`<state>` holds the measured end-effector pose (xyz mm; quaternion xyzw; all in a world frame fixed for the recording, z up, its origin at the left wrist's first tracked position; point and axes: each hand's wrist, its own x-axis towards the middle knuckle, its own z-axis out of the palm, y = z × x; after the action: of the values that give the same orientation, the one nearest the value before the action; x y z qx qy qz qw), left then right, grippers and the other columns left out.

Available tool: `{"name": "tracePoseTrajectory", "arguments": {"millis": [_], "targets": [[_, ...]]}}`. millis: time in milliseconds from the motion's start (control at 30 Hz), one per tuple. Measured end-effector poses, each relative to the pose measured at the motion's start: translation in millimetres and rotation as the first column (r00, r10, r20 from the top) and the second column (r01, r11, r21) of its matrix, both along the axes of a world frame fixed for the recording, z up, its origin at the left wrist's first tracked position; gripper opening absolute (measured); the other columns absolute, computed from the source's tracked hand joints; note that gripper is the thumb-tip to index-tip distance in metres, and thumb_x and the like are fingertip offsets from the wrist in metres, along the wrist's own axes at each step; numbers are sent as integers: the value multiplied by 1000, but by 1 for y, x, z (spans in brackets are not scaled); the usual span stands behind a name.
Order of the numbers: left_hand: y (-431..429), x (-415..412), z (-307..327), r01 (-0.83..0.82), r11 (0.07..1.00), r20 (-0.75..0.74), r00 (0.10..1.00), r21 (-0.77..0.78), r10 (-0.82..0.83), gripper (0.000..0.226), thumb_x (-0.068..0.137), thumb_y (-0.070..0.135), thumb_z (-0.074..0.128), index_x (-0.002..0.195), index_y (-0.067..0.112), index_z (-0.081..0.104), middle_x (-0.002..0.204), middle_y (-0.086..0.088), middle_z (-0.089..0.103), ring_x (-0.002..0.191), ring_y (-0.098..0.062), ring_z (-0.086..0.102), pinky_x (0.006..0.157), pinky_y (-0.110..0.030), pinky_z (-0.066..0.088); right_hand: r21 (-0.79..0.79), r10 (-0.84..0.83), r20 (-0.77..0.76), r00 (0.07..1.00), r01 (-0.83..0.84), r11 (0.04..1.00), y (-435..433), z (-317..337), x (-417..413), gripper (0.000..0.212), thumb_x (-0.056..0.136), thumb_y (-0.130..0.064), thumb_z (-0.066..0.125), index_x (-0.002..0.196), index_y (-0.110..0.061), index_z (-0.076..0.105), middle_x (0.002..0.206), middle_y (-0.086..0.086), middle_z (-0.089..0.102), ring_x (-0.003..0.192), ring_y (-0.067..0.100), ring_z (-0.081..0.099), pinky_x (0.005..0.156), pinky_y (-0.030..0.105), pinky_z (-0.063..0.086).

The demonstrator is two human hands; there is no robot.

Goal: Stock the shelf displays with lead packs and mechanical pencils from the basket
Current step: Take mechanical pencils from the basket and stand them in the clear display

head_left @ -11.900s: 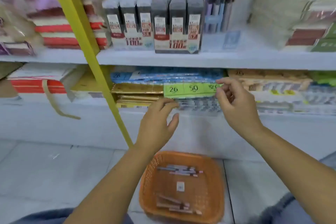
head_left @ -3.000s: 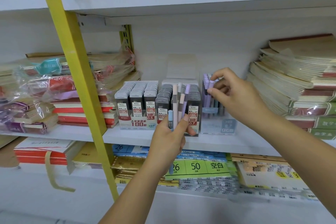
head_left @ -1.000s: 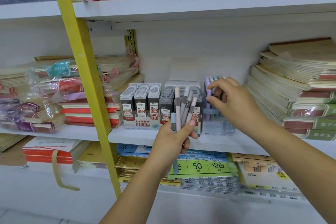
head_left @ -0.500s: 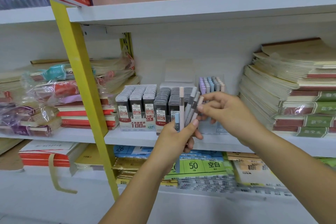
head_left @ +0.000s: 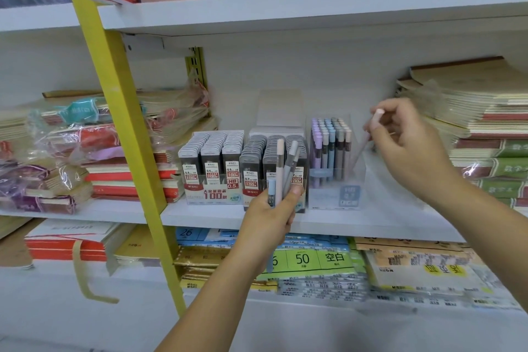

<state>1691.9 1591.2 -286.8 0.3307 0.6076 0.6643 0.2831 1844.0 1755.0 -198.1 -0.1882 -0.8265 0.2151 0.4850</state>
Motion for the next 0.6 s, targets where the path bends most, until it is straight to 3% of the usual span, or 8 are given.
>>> {"name": "tracePoseTrajectory", "arguments": {"millis": [167,267,367,500,600], "targets": [[-1,-1,-1,52,999,-27,998,5,-52,17,94,46,63,92,29,65,59,10,48,43,-5,35,41,-18,32,-26,8,219,976,-2,1000,3,-8,-1,10,100,-26,45,107,-33,45,98,-17,68,89,6,64,81,45,55],[-1,-3,-2,67,998,-22,998,8,-66,18,94,47,63,81,34,66,62,9,51,46,-7,36,42,-19,31,-17,26,226,974,-23,1000,3,-8,-2,10,98,-28,46,103,-36,44,91,-22,67,83,-4,64,78,40,56],[1,-4,-3,83,996,22,996,9,-83,18,96,40,61,100,23,68,63,9,52,47,-6,37,41,-18,29,-1,21,237,971,-21,1000,3,-8,-4,12,97,-29,46,104,-37,41,88,-17,69,80,-1,65,76,43,56],[4,-4,-2,121,992,87,988,40,-124,26,89,20,54,107,29,70,63,7,53,45,-7,38,38,-17,27,-2,15,194,981,-15,1000,6,-10,-8,27,97,-24,52,110,-40,35,86,-7,70,80,13,68,73,47,57],[4,-2,0,134,990,90,986,43,-137,29,88,19,52,111,27,68,63,7,53,46,-7,38,38,-17,27,51,-50,167,985,42,998,10,-16,-11,26,95,-24,57,106,-39,39,89,-15,60,77,9,65,66,36,55]]}}
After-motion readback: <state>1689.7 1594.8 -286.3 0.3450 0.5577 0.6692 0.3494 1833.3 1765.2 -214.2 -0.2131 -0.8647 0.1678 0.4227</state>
